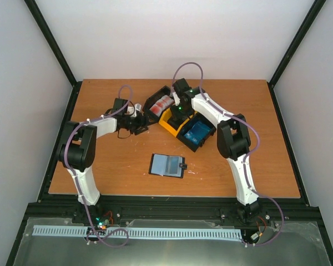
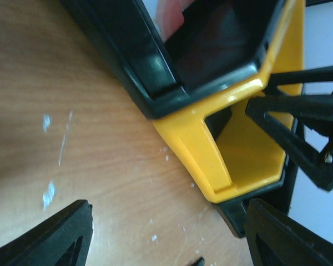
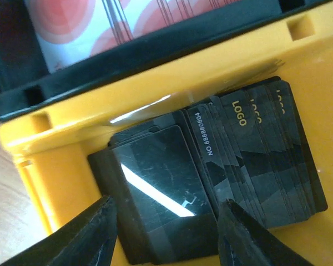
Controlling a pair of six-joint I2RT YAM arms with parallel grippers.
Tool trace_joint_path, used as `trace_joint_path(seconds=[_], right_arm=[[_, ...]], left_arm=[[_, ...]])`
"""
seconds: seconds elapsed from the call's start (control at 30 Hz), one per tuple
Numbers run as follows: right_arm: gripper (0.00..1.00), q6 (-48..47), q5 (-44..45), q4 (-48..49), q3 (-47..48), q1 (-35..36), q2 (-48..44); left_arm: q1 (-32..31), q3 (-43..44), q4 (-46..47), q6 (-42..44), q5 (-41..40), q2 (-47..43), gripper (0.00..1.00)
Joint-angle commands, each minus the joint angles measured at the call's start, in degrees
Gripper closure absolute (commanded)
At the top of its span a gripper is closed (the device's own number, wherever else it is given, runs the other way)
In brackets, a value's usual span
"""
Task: Put the credit cards into the card holder
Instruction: Pick up the credit card from the storage box.
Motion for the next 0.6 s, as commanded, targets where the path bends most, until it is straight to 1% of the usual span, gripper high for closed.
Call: trace_joint_path(seconds=[0.0, 0.03, 0.1, 0.23, 0.47, 0.57], right_arm=[[0.50, -2.12, 3.45, -2.40, 2.67, -0.35, 2.42], [0.51, -2.40, 3.89, -2.35, 2.71, -0.34, 2.84], [0.55, -3.24, 4.63, -2.40, 3.08, -0.34, 3.78], [0.56, -3.86, 5.01, -2.97, 4.85, -0.34, 5.36], [0.54, -4.25, 3.59, -3.03, 5.57, -0.34, 7.55], [0.53, -4.42, 3.48, -3.33, 6.65, -0.19, 8.84]], left_arm=[[-0.82, 5.99, 2.51, 1.10, 0.48, 5.35, 0.24], [-1.15, 6.90, 2.69, 0.98, 0.42, 6.40, 0.26], [-1.78, 8.08, 3.41, 0.37, -0.27, 7.83, 0.35], [-2.88, 8.51, 4.56, -0.71, -1.62, 8.97, 0.43], [-4.09, 7.40, 4.47, -1.42, -4.22, 8.55, 0.45], [-4.29, 7.07, 5.01, -1.87, -4.40, 8.92, 0.49]])
